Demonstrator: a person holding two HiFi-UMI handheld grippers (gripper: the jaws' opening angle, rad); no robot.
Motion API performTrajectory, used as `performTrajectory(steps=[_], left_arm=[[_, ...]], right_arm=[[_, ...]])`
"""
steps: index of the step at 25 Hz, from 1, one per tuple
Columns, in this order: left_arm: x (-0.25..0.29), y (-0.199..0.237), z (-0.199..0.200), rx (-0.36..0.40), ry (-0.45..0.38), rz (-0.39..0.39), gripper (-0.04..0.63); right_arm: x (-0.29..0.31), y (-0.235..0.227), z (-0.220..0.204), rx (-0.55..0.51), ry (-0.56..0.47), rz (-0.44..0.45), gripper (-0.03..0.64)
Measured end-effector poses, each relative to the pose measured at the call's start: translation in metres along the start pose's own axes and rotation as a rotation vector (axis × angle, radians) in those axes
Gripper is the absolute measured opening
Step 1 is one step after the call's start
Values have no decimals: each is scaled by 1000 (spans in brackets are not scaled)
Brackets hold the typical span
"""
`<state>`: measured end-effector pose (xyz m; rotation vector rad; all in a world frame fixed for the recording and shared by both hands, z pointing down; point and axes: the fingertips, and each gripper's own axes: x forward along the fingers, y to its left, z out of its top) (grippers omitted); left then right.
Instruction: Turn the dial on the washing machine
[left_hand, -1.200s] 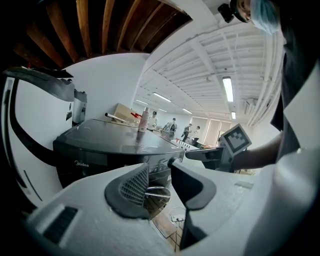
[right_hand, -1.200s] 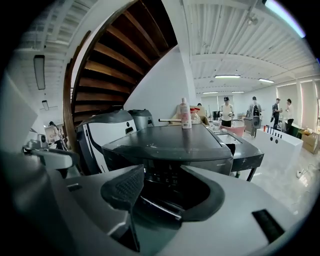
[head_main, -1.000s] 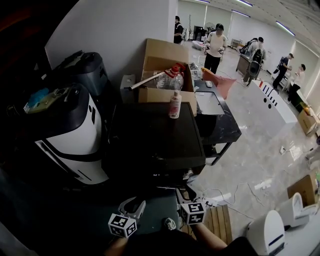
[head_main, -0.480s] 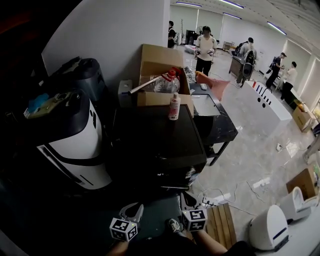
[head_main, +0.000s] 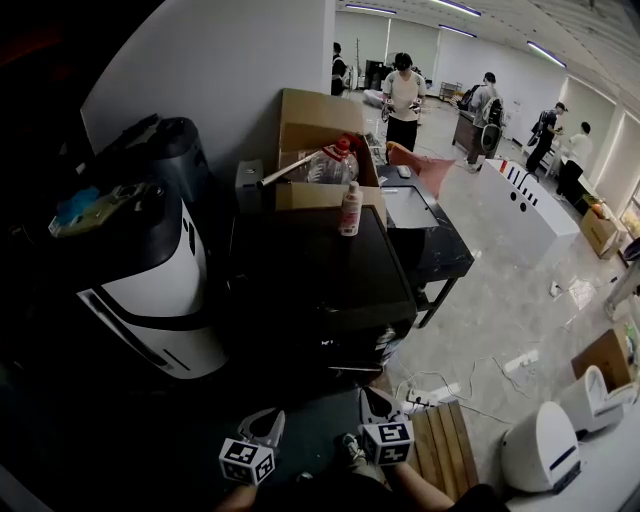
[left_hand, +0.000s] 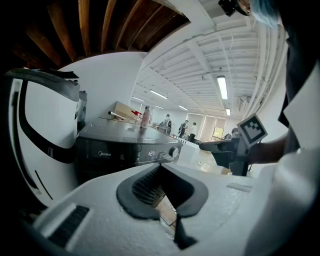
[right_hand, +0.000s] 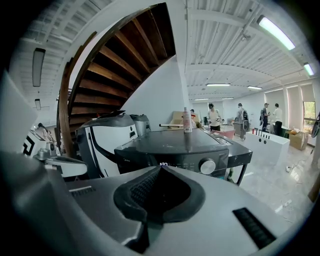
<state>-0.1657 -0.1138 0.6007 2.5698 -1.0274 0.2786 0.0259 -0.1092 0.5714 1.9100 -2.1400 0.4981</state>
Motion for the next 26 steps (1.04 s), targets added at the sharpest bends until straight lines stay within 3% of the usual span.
performTrajectory(steps=[26], left_arm=[[-9, -10, -8, 12, 24, -37, 6]], right_arm=[[-13, 9, -9, -12, 18, -6, -3]])
